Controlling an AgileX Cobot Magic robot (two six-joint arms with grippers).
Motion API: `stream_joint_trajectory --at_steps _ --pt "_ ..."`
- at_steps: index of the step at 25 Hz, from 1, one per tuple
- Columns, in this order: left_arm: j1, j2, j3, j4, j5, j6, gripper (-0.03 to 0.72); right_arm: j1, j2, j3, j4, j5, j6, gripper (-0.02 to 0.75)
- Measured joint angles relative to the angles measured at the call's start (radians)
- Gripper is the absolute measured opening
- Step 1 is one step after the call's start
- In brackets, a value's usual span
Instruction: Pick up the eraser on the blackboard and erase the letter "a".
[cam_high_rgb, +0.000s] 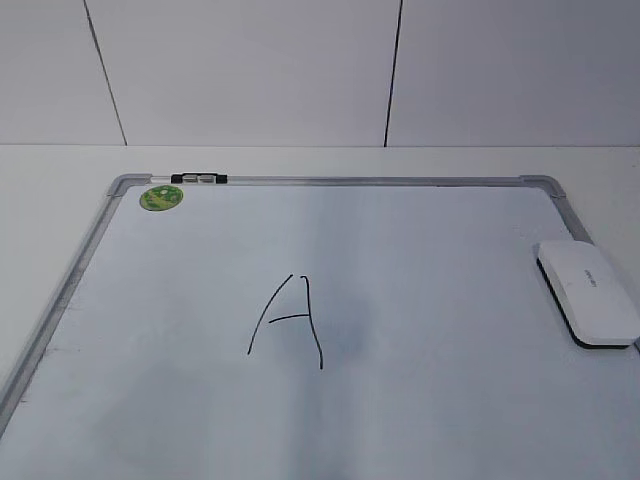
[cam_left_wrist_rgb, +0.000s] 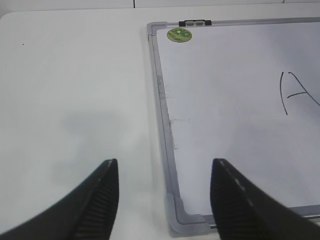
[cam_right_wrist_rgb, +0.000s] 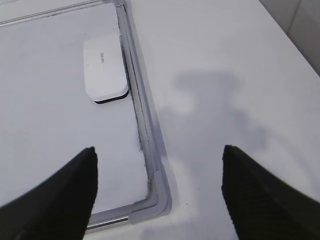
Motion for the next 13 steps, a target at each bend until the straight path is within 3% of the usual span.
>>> stream_joint_trajectory --at_steps 13 --pt "0.002 0.0 0.0 0.0 0.0 0.0 0.433 0.0 0.0 0.0 0.0 0.0 0.0 0.592"
